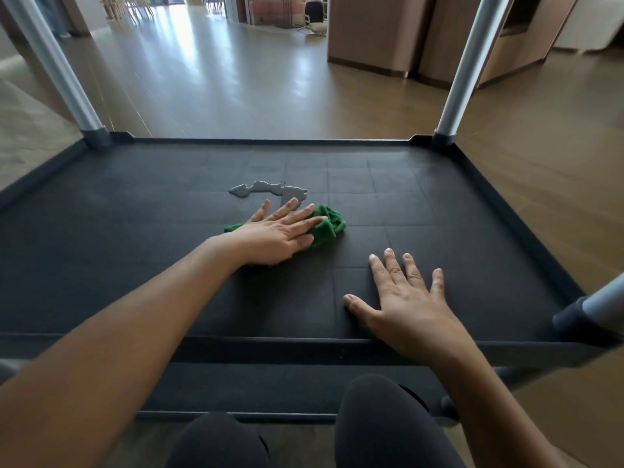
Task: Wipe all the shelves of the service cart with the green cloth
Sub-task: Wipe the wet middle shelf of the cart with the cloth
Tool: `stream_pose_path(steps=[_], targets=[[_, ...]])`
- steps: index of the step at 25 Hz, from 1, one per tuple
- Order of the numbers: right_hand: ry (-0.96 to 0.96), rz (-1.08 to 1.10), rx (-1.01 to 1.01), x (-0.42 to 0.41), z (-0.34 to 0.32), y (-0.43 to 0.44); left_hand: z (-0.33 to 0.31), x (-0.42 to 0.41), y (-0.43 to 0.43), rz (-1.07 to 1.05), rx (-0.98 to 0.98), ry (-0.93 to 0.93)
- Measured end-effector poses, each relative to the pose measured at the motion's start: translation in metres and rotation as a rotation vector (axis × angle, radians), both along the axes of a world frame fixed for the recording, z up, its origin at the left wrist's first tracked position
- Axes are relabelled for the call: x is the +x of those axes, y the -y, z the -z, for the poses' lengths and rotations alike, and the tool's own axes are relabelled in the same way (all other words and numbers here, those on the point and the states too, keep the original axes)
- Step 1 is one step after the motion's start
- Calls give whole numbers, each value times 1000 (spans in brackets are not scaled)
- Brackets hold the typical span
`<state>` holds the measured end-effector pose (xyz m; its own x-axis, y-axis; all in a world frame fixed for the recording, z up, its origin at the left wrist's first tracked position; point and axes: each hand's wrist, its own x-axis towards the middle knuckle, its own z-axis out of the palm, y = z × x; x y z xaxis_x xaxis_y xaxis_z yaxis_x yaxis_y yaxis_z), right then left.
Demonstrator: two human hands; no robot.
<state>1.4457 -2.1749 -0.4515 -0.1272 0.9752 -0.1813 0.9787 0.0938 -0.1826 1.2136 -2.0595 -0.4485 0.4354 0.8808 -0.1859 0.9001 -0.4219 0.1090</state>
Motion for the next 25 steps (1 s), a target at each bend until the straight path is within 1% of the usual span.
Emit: stream_pose_path(steps=[3, 7, 9, 12, 15, 17, 21, 25], targets=[[-9, 6, -4, -1, 1, -1, 2, 7, -24, -95, 17, 0], [-23, 13, -1, -2, 0, -3, 1, 12, -17, -106, 33, 11], [-35, 20, 3, -2, -1, -2, -3, 13, 2, -58, 20, 29], [-43, 15, 15, -1, -2, 0, -6, 8, 45, 88, -3, 32], [-43, 5, 22, -2, -2, 2, -13, -4, 88, 233, -99, 57], [-38, 0, 20, -1, -2, 2, -17, -9, 107, 296, -153, 39], [-16, -19, 4, -1, -1, 2, -19, -8, 118, 288, -165, 19], [10, -20, -4, -3, -1, 4, -15, -6, 95, 213, -120, 14]])
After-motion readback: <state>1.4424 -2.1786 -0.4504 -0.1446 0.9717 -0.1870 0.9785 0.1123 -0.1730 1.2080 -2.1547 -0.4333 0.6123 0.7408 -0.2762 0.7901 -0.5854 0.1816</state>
